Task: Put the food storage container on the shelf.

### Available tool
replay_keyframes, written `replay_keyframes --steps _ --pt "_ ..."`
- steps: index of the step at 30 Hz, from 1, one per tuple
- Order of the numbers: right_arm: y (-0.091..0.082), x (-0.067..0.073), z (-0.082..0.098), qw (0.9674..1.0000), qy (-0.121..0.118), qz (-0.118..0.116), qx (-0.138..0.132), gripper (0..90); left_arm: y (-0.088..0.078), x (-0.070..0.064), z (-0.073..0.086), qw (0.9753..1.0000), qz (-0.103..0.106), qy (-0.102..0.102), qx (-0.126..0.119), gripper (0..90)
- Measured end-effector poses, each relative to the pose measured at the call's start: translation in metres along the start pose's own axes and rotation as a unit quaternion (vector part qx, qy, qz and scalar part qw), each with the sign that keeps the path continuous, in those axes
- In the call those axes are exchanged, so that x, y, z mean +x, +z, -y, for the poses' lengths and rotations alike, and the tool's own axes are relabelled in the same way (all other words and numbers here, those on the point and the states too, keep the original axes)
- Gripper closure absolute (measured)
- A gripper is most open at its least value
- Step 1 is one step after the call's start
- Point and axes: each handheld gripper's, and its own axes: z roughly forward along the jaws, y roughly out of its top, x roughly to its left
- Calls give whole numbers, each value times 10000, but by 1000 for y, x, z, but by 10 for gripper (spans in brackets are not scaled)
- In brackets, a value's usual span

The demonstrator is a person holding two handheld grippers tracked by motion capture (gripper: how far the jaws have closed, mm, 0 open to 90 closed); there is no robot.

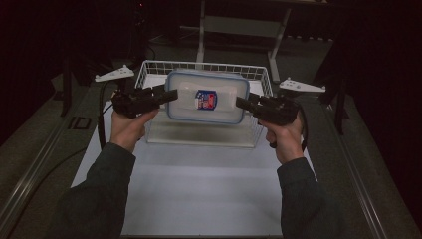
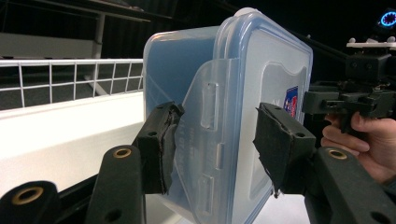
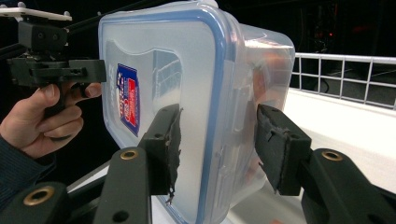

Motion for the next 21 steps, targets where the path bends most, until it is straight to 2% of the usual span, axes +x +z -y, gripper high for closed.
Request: replay_keyframes --steps 10,16,21 --pt "13 -13 -8 9998 175 9 -4 511 10 17 -6 9998 -29 -209 -64 491" --pt "25 -24 -6 9993 371 7 46 509 15 28 -3 9992 -95 -368 -83 491" --pt "31 -28 -5 9992 390 52 107 508 19 35 1 9987 -103 -480 -94 491"
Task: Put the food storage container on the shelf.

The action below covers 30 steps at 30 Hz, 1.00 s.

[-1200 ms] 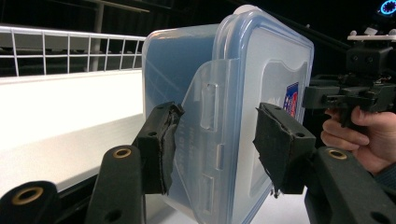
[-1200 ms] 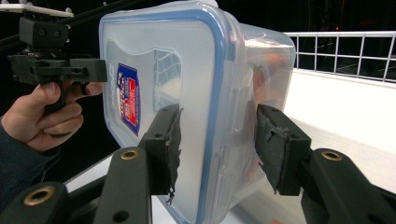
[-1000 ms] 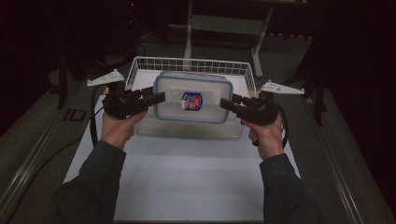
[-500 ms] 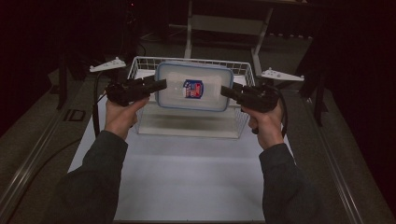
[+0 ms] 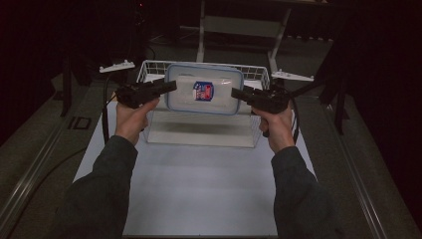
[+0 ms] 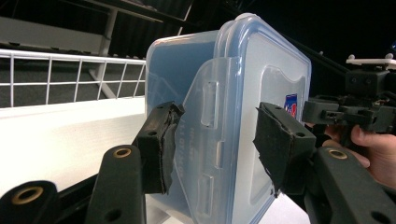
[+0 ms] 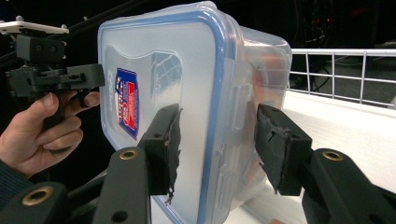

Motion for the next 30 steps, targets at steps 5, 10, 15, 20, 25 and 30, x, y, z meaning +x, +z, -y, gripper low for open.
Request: replay_keyframes --steps 5,10,15,20,25,30 --pt "0 -3 0 10000 39 35 -12 507 4 2 0 10000 12 -48 -1 490" --pt "1 -6 0 9999 70 120 49 506 10 6 3 9999 -11 -145 37 489" --pt "3 -9 0 9998 113 161 57 505 14 10 4 9997 -35 -220 62 488" --pt "4 -10 -1 9997 161 185 28 503 15 13 3 9994 -20 -330 52 488" --pt "6 -10 -1 9995 233 221 -6 499 17 14 2 9990 -69 -439 17 485" --pt "8 -11 -1 9994 232 271 -23 489 20 17 2 9988 -120 -474 -35 483"
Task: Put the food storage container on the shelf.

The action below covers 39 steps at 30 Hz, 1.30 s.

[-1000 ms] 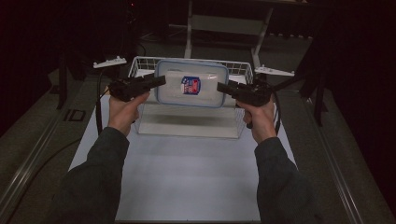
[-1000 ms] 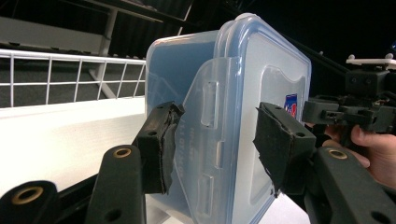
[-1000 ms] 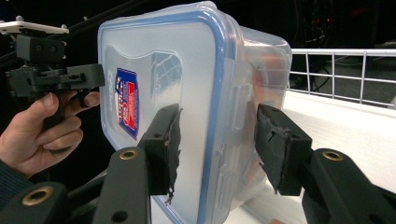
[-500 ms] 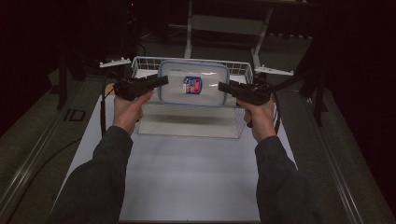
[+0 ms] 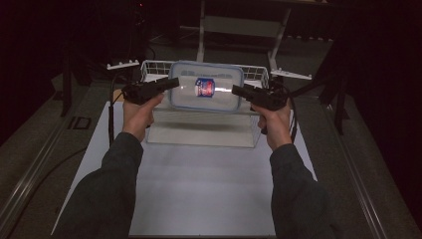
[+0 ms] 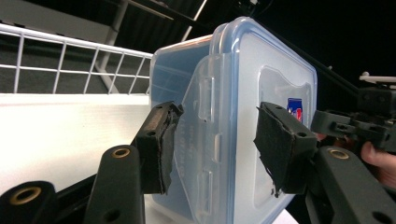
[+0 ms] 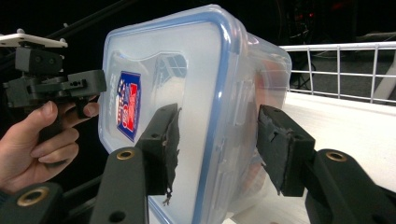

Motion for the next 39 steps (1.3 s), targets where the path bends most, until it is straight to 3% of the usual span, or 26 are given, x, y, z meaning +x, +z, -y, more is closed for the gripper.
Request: replay_keyframes --steps 5,8,10,12,14,16,19,25,31,36,39 --pt "1 0 1 9999 -26 114 10 475 2 1 2 10000 -26 2 -47 482" --pt "4 1 3 9993 -120 317 155 507 3 1 2 9998 -181 54 11 466" --pt "9 1 5 9983 -177 430 342 438 4 3 3 9997 -262 -22 6 452" --pt "11 2 7 9982 -186 441 347 436 5 7 3 9993 -342 -85 -89 453" --pt "14 -1 8 9991 97 360 179 422 6 7 1 9992 -387 -30 -110 548" --pt "14 -3 9 9991 271 296 122 408 9 4 -1 9985 -534 63 -59 555" --pt "15 -3 9 9989 259 381 12 401 11 3 0 9979 -645 66 -45 556" --pt "7 7 6 9967 -241 777 -72 397 6 -3 3 9968 -736 297 -32 541" --pt "-5 17 7 9920 -844 916 190 400 -6 -13 2 9949 -761 648 127 535" --pt "-14 27 11 9859 -1304 938 472 401 -18 -22 4 9915 -807 967 335 475" --pt "-16 36 16 9784 -1676 952 753 399 -25 -31 9 9863 -838 1345 454 455"
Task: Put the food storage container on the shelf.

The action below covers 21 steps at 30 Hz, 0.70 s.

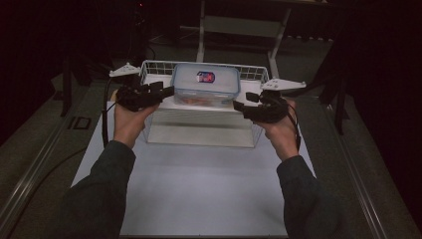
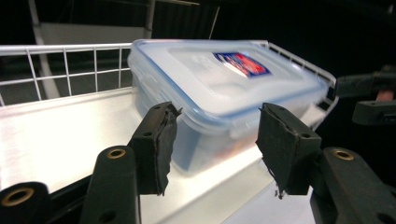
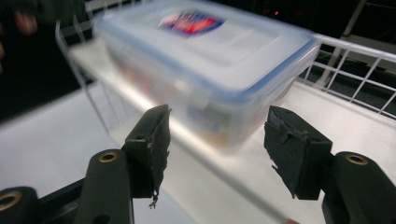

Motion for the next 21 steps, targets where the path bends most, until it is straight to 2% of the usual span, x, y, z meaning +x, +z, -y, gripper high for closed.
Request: replay_keyframes --steps 4,10,11,14,15,18,21 --pt "-3 13 6 9989 -380 -124 264 385 -8 -9 10 9991 -72 366 212 447" --pt "-8 29 23 9971 -582 -164 463 359 -22 -22 32 9957 -31 766 514 435" --pt "-9 31 27 9970 -582 -198 471 355 -25 -23 36 9955 -14 786 538 431" --pt "-10 36 40 9963 -606 -236 555 334 -35 -25 53 9961 90 671 574 410" --pt "-10 36 40 9963 -606 -236 555 334 -35 -25 53 9961 90 671 574 406" --pt "-11 40 60 9960 -588 -198 644 318 -48 -26 77 9959 -18 659 614 397" --pt "-17 43 76 9968 -544 -159 558 321 -58 -26 95 9959 -76 611 659 387"
